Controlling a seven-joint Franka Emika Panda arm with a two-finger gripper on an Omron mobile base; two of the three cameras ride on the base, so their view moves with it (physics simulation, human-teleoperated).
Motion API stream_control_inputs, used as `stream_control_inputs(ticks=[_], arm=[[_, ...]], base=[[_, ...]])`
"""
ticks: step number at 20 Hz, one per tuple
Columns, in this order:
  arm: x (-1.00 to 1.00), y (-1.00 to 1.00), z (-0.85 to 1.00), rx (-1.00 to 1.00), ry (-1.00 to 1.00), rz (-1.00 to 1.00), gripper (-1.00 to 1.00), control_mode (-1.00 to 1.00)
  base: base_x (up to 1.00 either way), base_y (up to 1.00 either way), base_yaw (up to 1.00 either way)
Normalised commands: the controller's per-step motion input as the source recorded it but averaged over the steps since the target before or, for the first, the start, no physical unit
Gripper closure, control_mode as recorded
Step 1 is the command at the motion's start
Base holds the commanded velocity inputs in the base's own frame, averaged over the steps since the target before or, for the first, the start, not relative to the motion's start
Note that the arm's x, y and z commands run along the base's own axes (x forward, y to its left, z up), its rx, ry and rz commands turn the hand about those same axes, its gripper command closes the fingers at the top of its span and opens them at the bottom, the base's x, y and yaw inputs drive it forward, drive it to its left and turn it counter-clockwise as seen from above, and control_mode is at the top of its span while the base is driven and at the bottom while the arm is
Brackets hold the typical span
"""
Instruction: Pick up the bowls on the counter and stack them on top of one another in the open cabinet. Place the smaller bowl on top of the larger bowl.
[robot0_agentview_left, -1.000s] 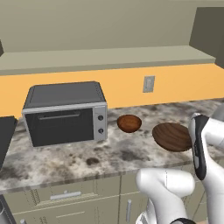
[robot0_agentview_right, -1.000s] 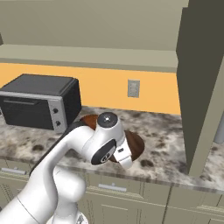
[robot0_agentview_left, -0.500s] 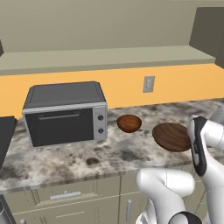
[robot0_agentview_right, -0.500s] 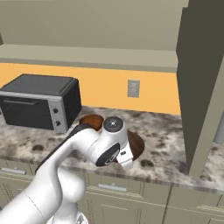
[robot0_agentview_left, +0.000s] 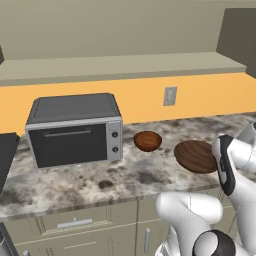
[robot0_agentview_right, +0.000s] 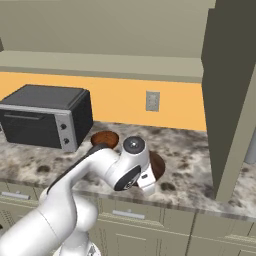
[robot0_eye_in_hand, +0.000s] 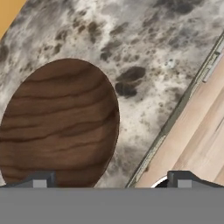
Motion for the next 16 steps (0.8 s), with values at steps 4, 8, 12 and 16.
stream_control_inputs(ticks=[4, 8, 12, 16], arm=[[0.16, -0.09, -0.17, 0.01, 0.0, 0.01, -1.0, -1.0], [0.14, -0.1, -0.17, 0.01, 0.0, 0.02, -1.0, -1.0], [0.18, -0.02, -0.16, 0.02, 0.0, 0.01, -1.0, -1.0], [0.18, -0.02, -0.18, 0.05, 0.0, 0.0, -1.0, -1.0]], base=[[0.0, 0.0, 0.0], [0.0, 0.0, 0.0], [0.0, 0.0, 0.0], [0.0, 0.0, 0.0]])
